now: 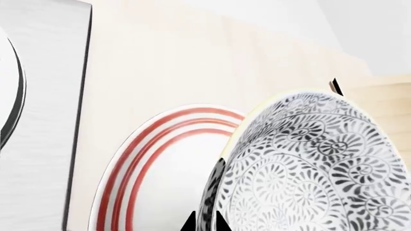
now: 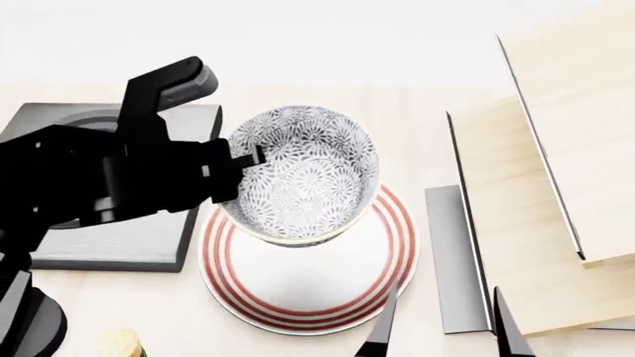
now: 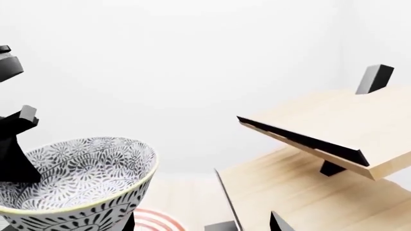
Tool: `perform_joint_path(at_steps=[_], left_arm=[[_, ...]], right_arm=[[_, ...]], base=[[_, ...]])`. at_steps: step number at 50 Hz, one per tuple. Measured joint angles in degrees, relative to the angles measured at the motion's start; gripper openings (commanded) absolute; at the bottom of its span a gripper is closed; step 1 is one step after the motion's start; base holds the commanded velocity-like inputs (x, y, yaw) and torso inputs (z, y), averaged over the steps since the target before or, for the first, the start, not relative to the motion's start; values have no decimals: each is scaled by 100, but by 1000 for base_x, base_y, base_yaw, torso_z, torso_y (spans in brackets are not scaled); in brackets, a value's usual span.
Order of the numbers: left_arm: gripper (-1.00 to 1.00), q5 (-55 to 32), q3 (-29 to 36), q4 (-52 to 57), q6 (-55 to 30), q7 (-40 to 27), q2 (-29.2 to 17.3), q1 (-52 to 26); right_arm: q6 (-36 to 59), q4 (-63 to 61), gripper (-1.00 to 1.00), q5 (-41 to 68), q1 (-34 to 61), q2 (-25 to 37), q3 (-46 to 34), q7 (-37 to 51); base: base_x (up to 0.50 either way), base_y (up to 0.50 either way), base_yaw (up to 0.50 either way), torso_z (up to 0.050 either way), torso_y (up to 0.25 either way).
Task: Pick up the akita bowl and put it on the plate.
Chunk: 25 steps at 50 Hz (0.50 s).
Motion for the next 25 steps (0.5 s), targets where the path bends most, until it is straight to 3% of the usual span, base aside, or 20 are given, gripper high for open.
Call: perform_joint_path(at_steps=[4, 9, 20, 25], left_arm=[[-100, -36, 23, 0, 24, 26, 0, 16], [-100, -297, 336, 0, 120, -10, 2, 36], [-100, -714, 698, 0, 212, 29, 0, 135], [-100, -680, 572, 0, 214, 50, 0, 187]], right_arm=[[-12, -40, 100, -15, -26, 11, -20, 1], [-25, -78, 100, -30, -47, 23, -44, 0], [-45, -154, 100, -40, -94, 56, -70, 8], [-55, -157, 100, -45, -102, 61, -85, 9]], base=[[0, 0, 0, 0, 0], [0, 0, 0, 6, -214], [0, 0, 0, 1, -3], [0, 0, 0, 0, 0]])
